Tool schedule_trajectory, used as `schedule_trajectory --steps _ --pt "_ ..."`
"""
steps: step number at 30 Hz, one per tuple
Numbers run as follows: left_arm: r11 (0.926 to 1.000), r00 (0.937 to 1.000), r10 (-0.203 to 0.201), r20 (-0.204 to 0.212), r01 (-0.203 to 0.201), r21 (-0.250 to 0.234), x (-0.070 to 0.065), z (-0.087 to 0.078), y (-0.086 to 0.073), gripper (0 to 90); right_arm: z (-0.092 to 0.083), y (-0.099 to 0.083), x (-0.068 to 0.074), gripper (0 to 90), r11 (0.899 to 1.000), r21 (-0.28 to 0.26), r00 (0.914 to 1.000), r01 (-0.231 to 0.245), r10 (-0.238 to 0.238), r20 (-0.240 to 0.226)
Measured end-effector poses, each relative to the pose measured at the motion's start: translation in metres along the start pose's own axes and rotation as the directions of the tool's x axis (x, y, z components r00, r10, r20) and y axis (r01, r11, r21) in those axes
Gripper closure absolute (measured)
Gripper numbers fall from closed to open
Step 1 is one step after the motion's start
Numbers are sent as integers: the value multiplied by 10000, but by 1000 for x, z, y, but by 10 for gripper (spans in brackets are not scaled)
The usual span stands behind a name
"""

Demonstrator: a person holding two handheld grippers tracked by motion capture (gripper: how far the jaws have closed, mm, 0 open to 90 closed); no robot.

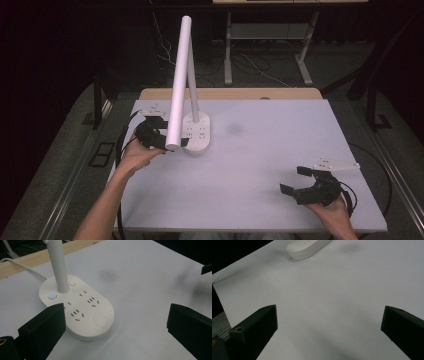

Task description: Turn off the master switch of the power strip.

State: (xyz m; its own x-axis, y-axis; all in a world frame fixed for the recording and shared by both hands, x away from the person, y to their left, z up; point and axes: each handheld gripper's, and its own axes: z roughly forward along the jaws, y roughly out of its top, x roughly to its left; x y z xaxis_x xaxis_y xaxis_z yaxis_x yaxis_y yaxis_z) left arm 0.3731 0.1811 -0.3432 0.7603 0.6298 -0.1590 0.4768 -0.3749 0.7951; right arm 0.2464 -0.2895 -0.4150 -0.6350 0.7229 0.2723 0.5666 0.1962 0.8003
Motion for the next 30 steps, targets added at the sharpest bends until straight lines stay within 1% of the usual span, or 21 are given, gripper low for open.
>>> schedule_trajectory --steps 5,12,19,22,24,30 --pt "10000 9999 15 -145 -14 59 7 2 5 14 0 0 0 0 10000 11 10000 -76 76 14" --pt "9996 9998 56 -214 -50 276 15 7 13 29 -1 0 0 0 10000 -39 10000 -14 14 40" --pt "9996 9993 -134 -361 143 257 25 10 19 35 -2 0 0 0 10000 -42 10000 -79 79 13" --pt "9996 9991 -229 -362 235 183 29 11 21 46 -2 -1 0 0 10000 -49 10000 -79 79 8" --pt "9993 9988 -303 -373 312 220 31 12 22 48 -2 -1 -1 0 10000 -23 10000 -66 66 11" --pt "9990 9983 -399 -419 406 159 39 16 28 58 -1 0 0 0 10000 -11 10000 -51 51 3"
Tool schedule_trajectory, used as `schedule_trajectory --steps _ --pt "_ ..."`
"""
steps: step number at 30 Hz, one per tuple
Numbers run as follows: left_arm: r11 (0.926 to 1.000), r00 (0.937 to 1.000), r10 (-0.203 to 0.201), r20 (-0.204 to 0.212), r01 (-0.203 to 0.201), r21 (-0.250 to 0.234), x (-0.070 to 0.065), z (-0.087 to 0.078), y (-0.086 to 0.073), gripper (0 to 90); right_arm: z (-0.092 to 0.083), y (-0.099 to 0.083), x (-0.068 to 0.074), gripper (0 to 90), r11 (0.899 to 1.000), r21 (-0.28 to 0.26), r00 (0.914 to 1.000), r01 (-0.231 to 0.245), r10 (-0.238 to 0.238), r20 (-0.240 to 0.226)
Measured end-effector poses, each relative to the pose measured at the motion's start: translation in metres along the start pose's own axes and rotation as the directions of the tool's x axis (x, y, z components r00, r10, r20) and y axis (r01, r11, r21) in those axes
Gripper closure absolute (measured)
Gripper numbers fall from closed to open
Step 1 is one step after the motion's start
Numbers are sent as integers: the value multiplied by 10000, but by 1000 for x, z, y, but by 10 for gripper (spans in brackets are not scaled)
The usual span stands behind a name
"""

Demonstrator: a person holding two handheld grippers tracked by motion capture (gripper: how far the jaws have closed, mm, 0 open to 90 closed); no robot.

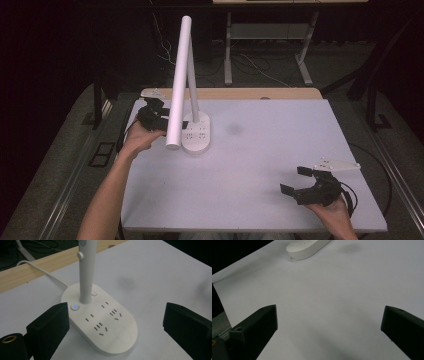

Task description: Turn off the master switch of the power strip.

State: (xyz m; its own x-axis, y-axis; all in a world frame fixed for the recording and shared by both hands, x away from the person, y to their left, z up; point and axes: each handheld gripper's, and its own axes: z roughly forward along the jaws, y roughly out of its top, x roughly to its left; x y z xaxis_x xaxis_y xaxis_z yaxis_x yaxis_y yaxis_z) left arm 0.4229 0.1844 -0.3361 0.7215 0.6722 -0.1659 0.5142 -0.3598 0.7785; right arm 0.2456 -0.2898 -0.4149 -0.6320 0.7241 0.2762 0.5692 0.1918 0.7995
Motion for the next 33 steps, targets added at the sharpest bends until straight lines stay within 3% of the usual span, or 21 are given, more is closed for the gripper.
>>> schedule_trajectory --steps 12,16,23,27,31,32,33 --pt "9980 9983 -546 -185 540 -321 17 8 -1 133 -2 -1 -3 0 9999 -66 9999 -130 130 10" --pt "9967 9966 -789 -234 783 -229 21 11 -1 149 -2 -2 -3 0 9999 -36 9999 -125 125 13" --pt "9903 9915 -1294 -135 1285 -537 31 15 -3 277 -4 -2 -6 0 9998 -28 9998 -207 207 62" --pt "9805 9836 -1780 -303 1747 -895 36 16 -4 380 -5 -3 -7 0 9997 -57 9996 -256 256 97" --pt "9649 9724 -2329 -141 2292 -1278 41 17 -6 466 -5 -3 -10 0 9997 -29 9996 -262 263 121" --pt "9647 9730 -2304 -134 2267 -1338 43 17 -6 486 -5 -3 -10 0 9995 -34 9994 -316 316 115" --pt "9608 9697 -2439 -137 2397 -1390 43 18 -6 506 -5 -3 -10 0 9995 -36 9994 -319 319 116"
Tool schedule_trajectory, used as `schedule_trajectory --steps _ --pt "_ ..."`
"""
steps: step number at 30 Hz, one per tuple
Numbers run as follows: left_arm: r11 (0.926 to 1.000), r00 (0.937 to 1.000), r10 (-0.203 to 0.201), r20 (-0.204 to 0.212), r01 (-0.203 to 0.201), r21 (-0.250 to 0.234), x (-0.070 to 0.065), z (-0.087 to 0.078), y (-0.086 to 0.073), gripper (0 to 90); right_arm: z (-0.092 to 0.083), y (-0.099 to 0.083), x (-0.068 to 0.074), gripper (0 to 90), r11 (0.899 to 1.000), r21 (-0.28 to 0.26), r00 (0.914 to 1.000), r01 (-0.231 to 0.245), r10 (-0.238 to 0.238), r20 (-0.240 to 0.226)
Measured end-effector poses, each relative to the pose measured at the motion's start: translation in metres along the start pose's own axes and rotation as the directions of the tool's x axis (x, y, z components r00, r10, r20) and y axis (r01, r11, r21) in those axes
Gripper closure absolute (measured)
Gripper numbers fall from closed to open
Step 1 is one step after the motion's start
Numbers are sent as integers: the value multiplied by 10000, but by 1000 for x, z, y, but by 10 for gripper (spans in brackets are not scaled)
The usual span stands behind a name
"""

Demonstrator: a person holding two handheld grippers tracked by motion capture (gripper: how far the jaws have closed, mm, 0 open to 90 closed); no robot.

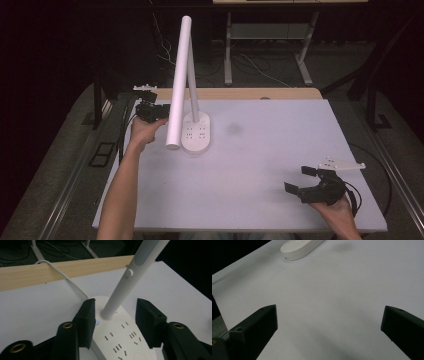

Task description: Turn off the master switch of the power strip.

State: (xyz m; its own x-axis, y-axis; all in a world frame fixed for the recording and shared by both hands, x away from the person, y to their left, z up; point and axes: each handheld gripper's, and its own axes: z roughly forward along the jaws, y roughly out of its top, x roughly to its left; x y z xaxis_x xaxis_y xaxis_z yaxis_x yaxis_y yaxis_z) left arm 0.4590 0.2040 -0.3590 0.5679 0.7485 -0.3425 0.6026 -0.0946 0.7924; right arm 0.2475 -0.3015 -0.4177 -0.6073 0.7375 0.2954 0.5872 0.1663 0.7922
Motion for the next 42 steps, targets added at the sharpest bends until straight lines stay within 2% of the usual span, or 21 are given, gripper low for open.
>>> schedule_trajectory --steps 8,15,20,26,32,34,42 --pt "9994 9998 -186 3 186 -281 5 9 -1 647 1 0 0 0 9999 34 9999 116 -116 4" --pt "9973 9981 -608 -10 608 -405 13 18 -4 767 1 0 1 0 9999 56 9999 106 -106 24" --pt "9940 9955 -948 60 950 -551 15 23 -5 806 1 0 1 0 9999 78 9999 128 -129 18" --pt "9938 9942 -1060 -155 1054 -358 15 32 -7 890 1 0 2 0 9998 75 9998 177 -177 -8" --pt "9920 9913 -1260 -372 1255 -159 16 40 -11 896 1 0 3 0 9998 106 9998 177 -177 -15" --pt "9945 9940 -1046 -303 1047 -9 17 43 -13 896 2 0 3 0 9997 88 9998 216 -216 -11" --pt "9944 9935 -1003 -546 1018 270 12 63 -20 896 7 1 4 0 9993 253 9995 282 -277 -175"
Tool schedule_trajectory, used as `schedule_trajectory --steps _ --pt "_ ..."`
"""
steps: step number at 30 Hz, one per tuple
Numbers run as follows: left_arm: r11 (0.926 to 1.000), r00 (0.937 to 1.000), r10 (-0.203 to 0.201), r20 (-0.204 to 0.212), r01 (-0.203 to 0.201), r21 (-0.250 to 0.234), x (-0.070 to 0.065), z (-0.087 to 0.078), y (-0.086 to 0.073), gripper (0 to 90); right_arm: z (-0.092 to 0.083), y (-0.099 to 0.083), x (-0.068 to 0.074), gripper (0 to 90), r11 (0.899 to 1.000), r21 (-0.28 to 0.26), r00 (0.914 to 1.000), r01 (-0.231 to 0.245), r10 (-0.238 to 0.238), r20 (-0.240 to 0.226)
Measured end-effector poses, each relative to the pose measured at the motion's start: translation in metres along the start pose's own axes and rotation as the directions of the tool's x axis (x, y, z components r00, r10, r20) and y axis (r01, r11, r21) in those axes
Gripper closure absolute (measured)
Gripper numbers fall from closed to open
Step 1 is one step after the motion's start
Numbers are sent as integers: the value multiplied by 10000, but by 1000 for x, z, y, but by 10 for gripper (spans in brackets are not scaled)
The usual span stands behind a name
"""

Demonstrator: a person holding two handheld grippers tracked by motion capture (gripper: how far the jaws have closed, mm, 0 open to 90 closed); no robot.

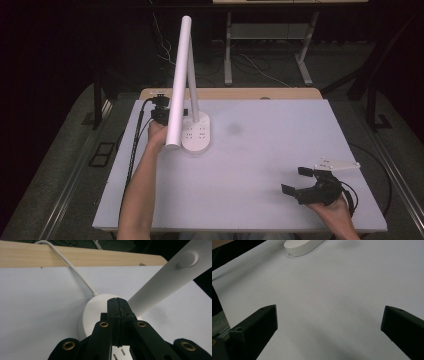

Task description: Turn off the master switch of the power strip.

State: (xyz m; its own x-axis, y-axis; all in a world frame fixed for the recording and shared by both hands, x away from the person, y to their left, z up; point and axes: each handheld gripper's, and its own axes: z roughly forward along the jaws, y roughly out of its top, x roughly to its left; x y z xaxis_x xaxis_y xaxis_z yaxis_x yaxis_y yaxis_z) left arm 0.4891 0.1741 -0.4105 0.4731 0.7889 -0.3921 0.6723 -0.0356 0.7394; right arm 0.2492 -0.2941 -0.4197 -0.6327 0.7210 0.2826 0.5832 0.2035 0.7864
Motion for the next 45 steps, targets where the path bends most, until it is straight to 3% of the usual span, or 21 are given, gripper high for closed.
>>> schedule_trajectory --steps 16,26,31,39,45 --pt "9981 9994 -66 -340 86 606 5 16 -10 896 0 0 0 0 10000 -64 9999 67 -67 -87" --pt "9977 9992 -326 -228 339 589 5 16 -14 895 0 0 0 0 10000 -46 10000 29 -30 -89" --pt "9976 9995 21 -319 1 687 0 20 -15 896 -1 0 1 0 10000 -31 10000 32 -32 -89" --pt "9974 9993 -376 -2 375 616 1 20 -15 895 -1 1 1 0 9999 -76 9999 67 -68 -100" --pt "9978 9992 -397 -38 398 525 1 20 -15 893 -1 1 1 0 10000 -19 9999 61 -61 -105"
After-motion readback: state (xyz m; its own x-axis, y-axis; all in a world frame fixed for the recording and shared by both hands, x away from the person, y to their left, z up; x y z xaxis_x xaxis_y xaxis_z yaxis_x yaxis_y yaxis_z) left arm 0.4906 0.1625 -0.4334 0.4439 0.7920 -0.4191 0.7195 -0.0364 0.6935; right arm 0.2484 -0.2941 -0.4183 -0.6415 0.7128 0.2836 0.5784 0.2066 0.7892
